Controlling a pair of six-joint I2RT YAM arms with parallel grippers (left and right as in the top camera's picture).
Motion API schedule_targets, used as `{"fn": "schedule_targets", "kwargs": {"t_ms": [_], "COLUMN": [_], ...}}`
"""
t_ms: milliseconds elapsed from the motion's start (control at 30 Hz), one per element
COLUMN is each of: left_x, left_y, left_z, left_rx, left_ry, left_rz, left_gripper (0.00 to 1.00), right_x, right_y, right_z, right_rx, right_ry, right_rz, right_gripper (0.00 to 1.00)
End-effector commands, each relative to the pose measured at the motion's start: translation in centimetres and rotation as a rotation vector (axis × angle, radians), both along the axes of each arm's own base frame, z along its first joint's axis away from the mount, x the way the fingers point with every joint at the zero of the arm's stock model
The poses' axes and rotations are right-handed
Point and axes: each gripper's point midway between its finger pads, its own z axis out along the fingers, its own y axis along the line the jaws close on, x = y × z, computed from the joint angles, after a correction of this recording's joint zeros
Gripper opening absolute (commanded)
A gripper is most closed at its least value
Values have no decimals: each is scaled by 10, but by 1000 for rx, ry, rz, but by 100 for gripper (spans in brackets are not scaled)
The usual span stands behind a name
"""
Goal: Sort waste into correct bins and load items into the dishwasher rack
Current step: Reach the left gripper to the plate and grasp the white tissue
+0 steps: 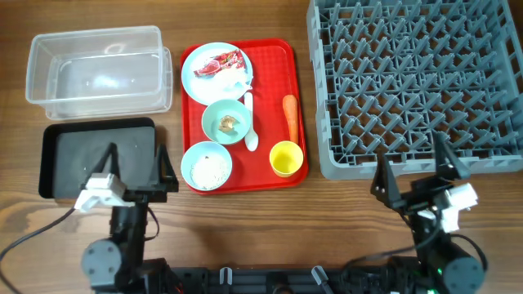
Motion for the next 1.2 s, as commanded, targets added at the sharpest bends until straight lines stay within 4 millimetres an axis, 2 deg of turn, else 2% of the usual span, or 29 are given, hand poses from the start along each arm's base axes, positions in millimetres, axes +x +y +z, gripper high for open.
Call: {"fn": "schedule_targets", "kwargs": {"t_ms": [0,167,300,367,567,700,833,933,1000,1167], "left_x": [-3,18,52,76,132,166,199,218,229,253], "left_y": [-13,-31,-40,-38,-33,-35,-44,-58,-74,-103], "left_z": [44,75,98,100,92,77,49,20,-8,-64], "left_rx": [124,159,221,240,171,140,174,221,260,306], "left_ry": [-36,16,132,251,572,766,920,995,1050,1122], "left_rz": [-50,-171,-249,-262,-301,-323,-295,-283,-289,-327], "left_gripper": [100,100,100,100,100,100,100,100,100,100], "right_x": [-10,-12,-3,9,57,89,121,137,148,159], "right_y": [6,23,33,40,49,53,52,51,51,50], "right_z": [38,80,112,123,132,126,108,95,86,62], "right_rx": [-67,-222,-258,-270,-239,-213,-175,-150,-132,-47], "right_ry": [-67,-123,-108,-65,174,376,598,713,759,873], "right_rz": [1,39,99,151,261,326,351,365,369,376], "right_gripper": [100,100,100,100,100,100,100,100,100,100]}}
